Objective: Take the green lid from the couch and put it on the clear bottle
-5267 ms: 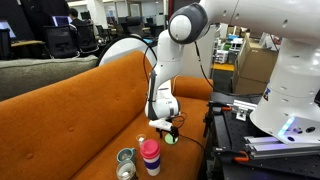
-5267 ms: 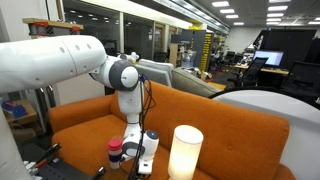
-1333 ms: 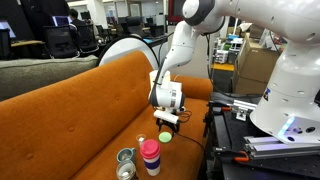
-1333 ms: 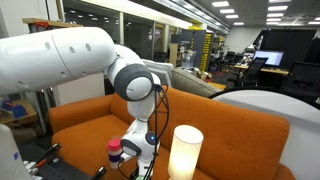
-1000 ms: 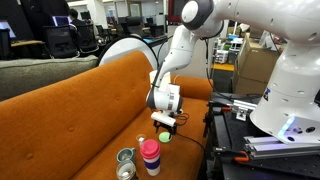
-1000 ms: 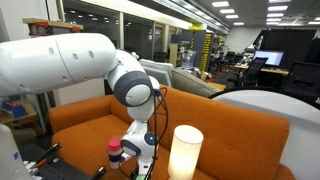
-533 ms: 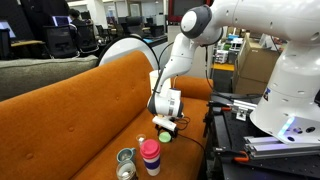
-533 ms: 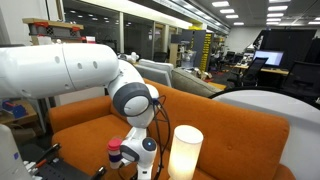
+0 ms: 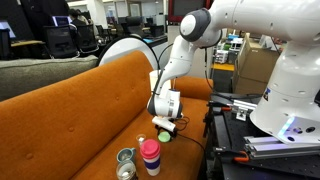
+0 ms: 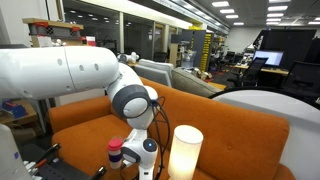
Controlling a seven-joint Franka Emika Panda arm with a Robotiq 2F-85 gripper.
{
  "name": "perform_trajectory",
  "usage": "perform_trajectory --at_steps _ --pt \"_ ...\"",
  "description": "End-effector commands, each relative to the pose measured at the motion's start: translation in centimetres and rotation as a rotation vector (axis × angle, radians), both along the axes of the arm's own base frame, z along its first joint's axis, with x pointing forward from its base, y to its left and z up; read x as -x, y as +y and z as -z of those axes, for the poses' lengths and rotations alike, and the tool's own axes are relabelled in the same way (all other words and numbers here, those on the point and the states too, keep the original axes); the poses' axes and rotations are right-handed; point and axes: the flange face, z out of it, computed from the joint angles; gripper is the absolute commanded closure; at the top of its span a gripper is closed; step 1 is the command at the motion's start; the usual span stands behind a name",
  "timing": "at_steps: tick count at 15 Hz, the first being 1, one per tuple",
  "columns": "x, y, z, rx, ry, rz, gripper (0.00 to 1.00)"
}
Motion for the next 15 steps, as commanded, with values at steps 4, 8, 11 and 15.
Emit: perform_trajectory --at_steps 4,8,11,15 --pt "-0.8 0.0 0.6 0.021 0.038 -0.013 0.20" --pt "-0.6 -0.3 1.0 0.017 0.044 -0.018 0.30" --pt "-0.3 -0.4 0.2 0.002 0.033 -0.015 0.30" --pt "0.0 -0.7 -2.3 -0.002 -0.001 -0.020 0.30"
